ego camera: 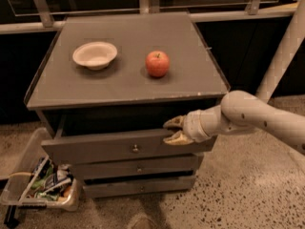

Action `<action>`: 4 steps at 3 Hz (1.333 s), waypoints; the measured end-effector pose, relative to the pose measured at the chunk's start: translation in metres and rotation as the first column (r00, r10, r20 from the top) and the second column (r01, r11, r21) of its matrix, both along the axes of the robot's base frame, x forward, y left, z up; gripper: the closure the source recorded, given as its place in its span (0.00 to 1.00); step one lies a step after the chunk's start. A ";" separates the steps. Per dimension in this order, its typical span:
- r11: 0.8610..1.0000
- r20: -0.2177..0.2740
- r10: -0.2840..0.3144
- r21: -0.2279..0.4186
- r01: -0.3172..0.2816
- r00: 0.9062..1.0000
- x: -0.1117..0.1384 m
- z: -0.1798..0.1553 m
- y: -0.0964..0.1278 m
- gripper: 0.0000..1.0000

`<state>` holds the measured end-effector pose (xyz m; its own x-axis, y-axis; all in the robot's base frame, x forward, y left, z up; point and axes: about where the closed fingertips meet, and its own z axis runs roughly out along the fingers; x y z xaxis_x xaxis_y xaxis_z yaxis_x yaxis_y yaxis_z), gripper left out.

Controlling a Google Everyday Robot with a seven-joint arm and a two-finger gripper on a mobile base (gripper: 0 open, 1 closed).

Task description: Open top drawer

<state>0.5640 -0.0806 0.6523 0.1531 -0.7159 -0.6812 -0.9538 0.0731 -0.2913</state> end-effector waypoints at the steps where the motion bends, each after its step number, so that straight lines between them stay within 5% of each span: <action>1: 1.000 0.000 0.000 0.000 0.000 1.000 0.000 0.001 0.000 1.00; 2: 1.000 -0.015 -0.022 0.001 0.022 1.000 -0.014 -0.002 -0.006 0.92; 4: 1.000 -0.015 -0.022 0.001 0.022 1.000 -0.014 -0.002 -0.005 0.51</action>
Offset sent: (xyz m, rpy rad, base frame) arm -0.1824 -0.1085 -0.0381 0.0106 0.1838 -0.2779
